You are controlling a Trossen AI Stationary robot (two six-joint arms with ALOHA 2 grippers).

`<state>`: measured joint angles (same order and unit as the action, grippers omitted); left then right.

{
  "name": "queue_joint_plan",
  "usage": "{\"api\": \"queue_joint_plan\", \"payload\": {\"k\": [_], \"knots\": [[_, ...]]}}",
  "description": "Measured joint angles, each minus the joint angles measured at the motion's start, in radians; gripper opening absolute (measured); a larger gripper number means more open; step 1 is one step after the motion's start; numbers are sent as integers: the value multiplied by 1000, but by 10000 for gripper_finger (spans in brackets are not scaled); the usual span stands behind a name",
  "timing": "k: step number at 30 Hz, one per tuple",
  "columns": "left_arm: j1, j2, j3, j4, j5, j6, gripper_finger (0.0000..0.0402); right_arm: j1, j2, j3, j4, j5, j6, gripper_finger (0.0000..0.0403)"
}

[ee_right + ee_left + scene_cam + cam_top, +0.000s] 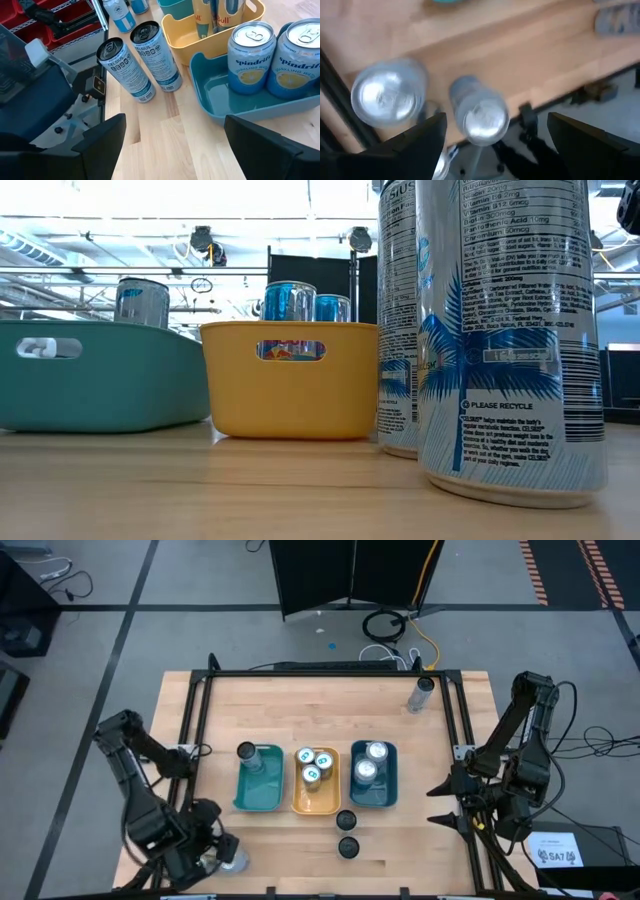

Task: Sort soda cans
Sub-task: Put the lower left blue can into the yellow bin

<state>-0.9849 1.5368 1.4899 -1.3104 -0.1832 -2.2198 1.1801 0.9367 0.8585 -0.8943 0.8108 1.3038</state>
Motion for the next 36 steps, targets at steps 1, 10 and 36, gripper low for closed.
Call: {"api": "queue_joint_plan", "payload": {"k": [1,10,36], "knots": [[-11,0,0,4,16,0,354,0,0,0,0,0,5,332],[-79,0,0,38,53,0,354,0,0,0,10,-1,53,332],[-188,138,-11,46,96,8,354,-2,0,0,17,134,121,332]]}}
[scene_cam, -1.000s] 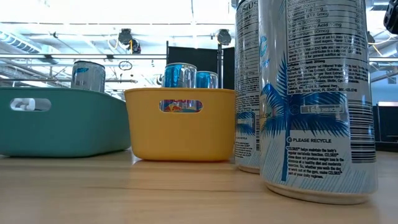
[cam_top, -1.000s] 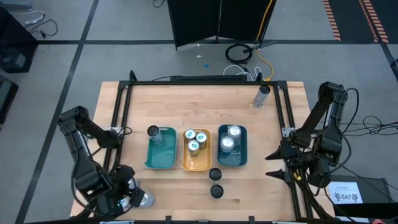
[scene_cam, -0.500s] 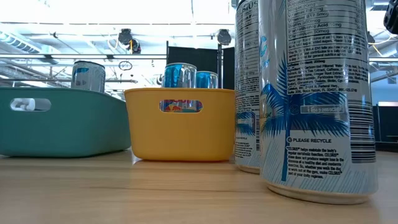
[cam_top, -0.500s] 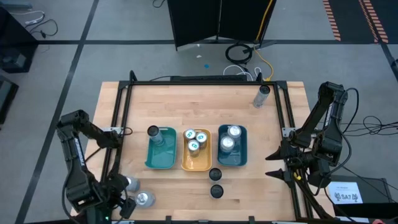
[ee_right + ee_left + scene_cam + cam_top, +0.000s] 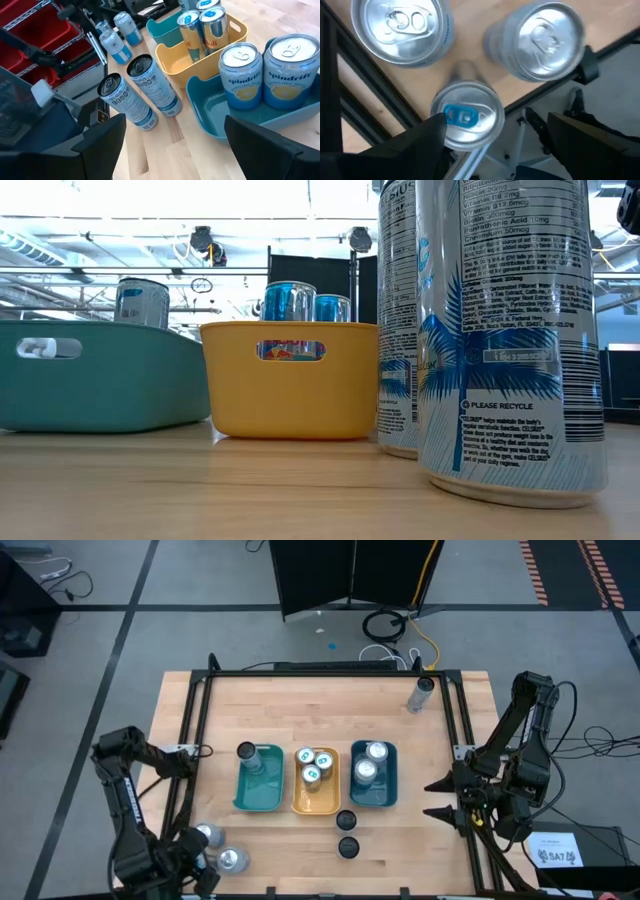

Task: Sort soda cans
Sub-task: Put the lower left blue can into the yellow bin

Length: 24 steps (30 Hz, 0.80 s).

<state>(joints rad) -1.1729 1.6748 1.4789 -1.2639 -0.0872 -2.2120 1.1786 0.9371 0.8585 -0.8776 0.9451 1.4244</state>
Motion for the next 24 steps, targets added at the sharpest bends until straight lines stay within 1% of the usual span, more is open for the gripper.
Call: {"api": "queue_joint_plan", "payload": {"k": [6,11,14,24], "knots": [[-1,0,-13,-13,32,-1,354,0,0,0,0,0,8,332],[2,-13,-13,41,31,-6,354,0,0,0,2,0,8,332],[2,-12,2,43,31,-6,354,0,0,0,2,0,8,332],[2,-17,20,-17,31,-9,354,0,0,0,-16,1,5,332]]}}
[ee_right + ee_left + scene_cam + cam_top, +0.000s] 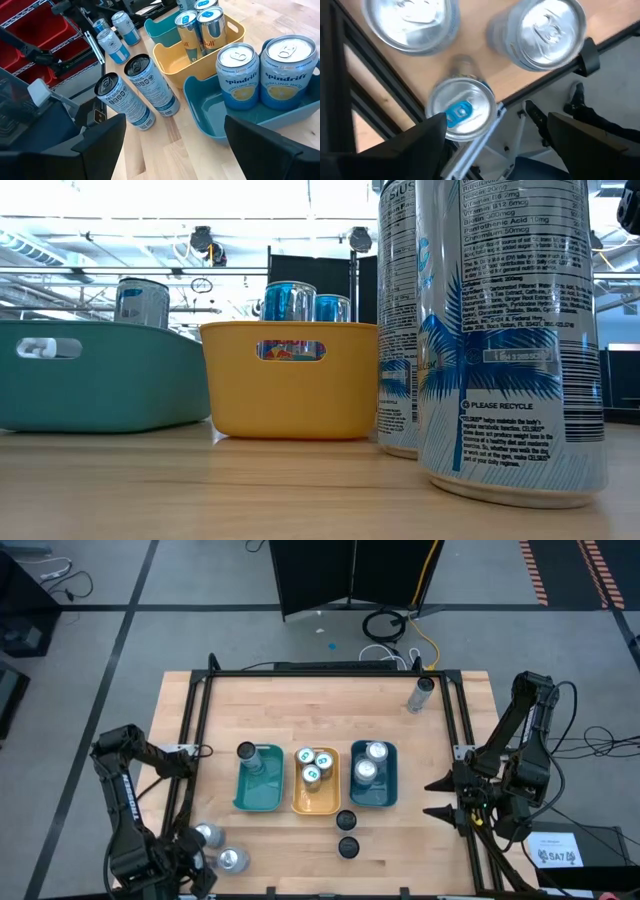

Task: Sort soda cans
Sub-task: Put the lower left blue can into the yellow bin

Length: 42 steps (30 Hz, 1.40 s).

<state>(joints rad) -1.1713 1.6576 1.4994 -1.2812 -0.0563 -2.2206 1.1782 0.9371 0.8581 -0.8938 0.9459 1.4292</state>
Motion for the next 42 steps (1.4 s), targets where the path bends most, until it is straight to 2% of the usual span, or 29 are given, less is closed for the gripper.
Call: {"api": "queue_joint_plan", "payload": {"k": [11,14,27,38,42], "knots": [[0,-2,-21,-45,20,0,354,0,0,0,-1,0,5,332],[0,-2,-47,-22,54,0,354,0,0,0,-1,0,10,332],[-1,-1,-145,91,54,0,354,-1,0,0,-2,0,26,332],[-1,-2,-153,97,55,8,354,-1,0,0,-2,0,26,332],[-1,-2,-153,98,76,3,337,0,0,0,-5,0,26,332]]}}
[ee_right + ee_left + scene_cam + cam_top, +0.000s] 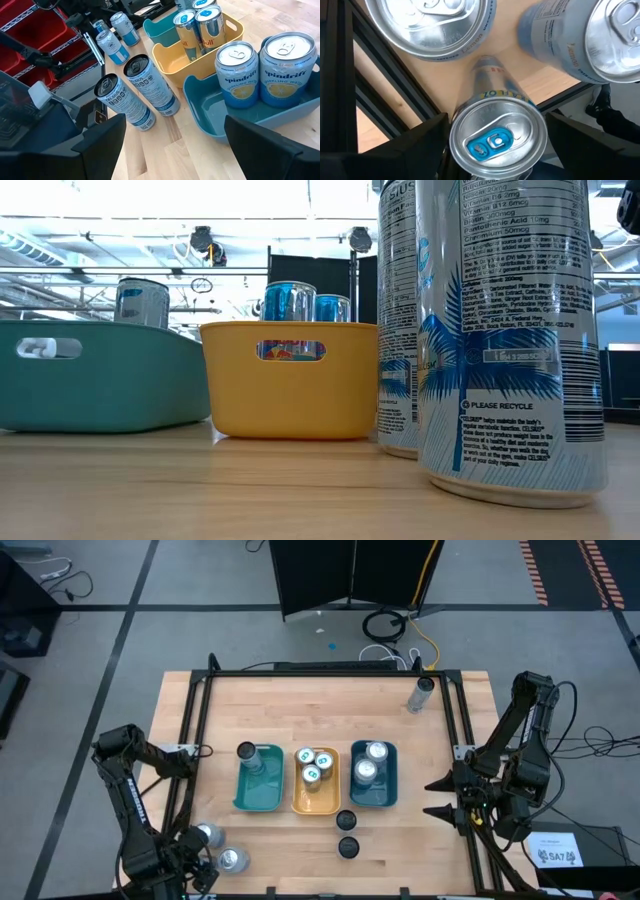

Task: Sort soda cans
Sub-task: Put the lower left blue can into the yellow bin

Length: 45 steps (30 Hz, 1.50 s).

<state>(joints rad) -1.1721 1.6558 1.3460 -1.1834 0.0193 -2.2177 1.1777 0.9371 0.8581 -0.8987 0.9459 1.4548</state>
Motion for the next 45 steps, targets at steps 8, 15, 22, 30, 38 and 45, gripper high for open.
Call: {"api": "queue_joint_plan", "payload": {"k": [8,15,22,30,38,45], "knots": [[0,0,0,1,14,-3,272,0,0,0,-12,0,0,332],[0,-11,0,2,67,-27,258,0,0,0,-20,0,0,332],[0,-62,43,-17,63,-29,261,0,0,0,-20,0,-1,332],[0,-158,156,-158,51,-29,261,0,0,0,-22,0,-4,332],[7,-269,252,-267,50,-29,261,0,0,0,-23,0,-4,332],[67,-345,282,-388,-29,26,261,0,0,0,-23,0,-4,332]]}}
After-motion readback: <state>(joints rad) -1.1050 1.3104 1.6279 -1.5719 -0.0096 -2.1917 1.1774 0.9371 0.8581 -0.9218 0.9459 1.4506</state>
